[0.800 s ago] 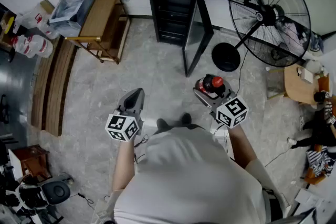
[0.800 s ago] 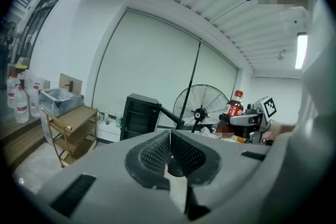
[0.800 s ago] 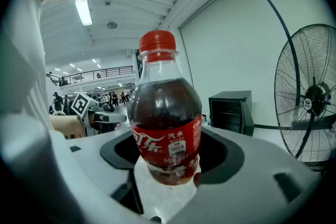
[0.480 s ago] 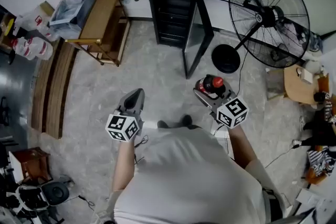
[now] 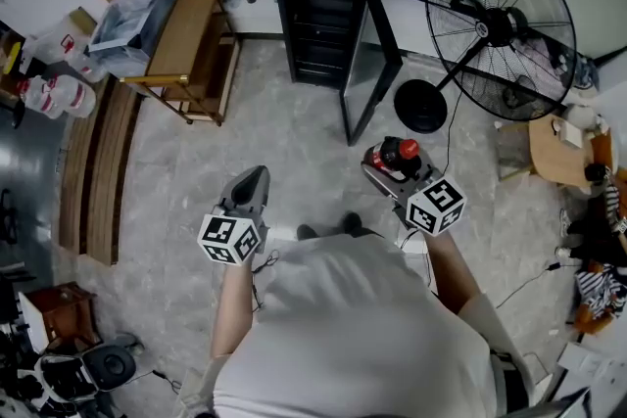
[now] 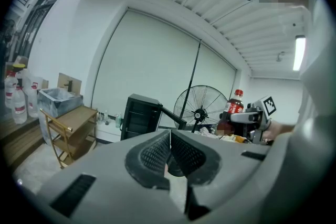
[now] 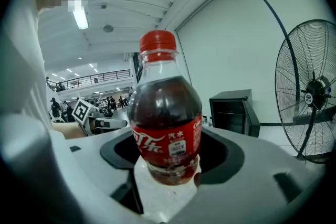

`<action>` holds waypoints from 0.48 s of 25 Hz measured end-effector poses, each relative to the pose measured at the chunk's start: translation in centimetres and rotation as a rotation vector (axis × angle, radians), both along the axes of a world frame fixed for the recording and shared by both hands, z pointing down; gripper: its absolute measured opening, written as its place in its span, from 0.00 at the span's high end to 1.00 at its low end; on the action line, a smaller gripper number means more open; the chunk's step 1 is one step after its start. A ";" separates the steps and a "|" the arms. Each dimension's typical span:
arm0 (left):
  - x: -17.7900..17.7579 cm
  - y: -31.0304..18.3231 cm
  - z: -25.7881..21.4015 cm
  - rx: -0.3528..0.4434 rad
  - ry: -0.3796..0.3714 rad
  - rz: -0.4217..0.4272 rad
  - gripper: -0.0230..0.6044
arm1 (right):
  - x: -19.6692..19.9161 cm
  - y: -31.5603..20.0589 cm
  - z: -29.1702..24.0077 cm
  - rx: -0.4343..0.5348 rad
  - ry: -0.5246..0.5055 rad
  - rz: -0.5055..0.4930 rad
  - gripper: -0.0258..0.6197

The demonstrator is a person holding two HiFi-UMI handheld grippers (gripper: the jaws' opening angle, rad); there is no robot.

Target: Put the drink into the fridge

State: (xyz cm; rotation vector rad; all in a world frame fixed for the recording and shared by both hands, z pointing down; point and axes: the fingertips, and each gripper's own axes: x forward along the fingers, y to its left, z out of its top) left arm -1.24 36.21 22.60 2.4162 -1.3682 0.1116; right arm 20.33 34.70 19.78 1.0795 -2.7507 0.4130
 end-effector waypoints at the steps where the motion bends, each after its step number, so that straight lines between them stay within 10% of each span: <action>1: -0.4 0.1 0.1 -0.002 0.000 0.001 0.95 | -0.3 0.0 0.0 -0.002 -0.002 0.005 0.48; 12: -6.7 1.7 1.7 -0.018 -0.006 0.019 0.95 | -5.5 1.4 1.3 -0.019 -0.021 0.055 0.48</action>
